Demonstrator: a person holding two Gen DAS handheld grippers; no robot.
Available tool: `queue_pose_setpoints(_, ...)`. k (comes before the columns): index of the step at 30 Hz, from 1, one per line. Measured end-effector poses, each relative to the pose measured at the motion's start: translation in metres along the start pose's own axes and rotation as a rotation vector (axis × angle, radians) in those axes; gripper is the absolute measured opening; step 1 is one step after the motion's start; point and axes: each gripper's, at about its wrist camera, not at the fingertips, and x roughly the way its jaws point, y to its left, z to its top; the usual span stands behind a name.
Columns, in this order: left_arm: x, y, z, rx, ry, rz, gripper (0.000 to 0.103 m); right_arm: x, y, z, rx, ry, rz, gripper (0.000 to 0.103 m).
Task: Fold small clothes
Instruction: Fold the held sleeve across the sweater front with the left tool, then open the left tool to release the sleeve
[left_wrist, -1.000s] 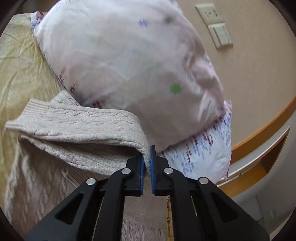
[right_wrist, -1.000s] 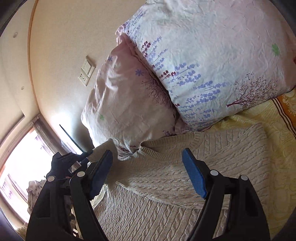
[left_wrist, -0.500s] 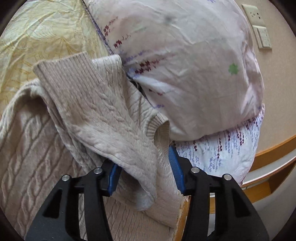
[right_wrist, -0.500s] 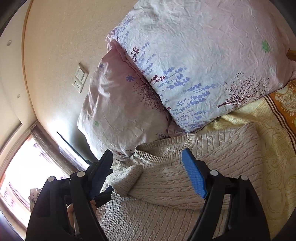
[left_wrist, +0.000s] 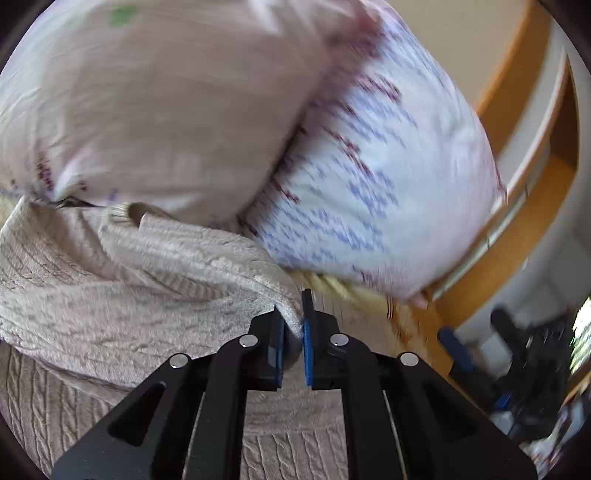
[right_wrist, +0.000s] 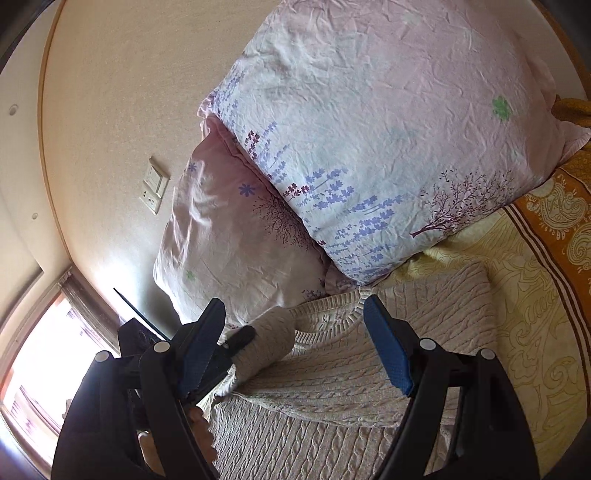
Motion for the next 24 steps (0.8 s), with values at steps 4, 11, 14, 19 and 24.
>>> queue_pose_setpoints(4,0.035,-0.031,-0.038,0.190,0.217,0.015,0.017,0.010,-0.009,-0.002,0.017,0.049,-0.034,0.079)
queue_pose_setpoints(11,-0.031,0.013,-0.032,0.165,0.147,0.108,0.050,0.037,-0.022,-0.013,0.027,0.201,-0.133,0.065)
queue_pose_setpoints(14,-0.068,0.044,-0.017,0.179,0.078,0.274,0.051,0.047,-0.019,-0.020,0.001,0.235,-0.147,0.061)
queue_pose_setpoints(19,-0.111,0.103,-0.016,0.278,0.091,0.607,0.051,0.047,0.033,-0.033,-0.293,0.169,-0.190,0.061)
queue_pose_setpoints(24,-0.126,0.134,-0.032,0.395,0.192,0.663,0.051,0.074,0.047,-0.041,-0.354,0.237,-0.306,0.061)
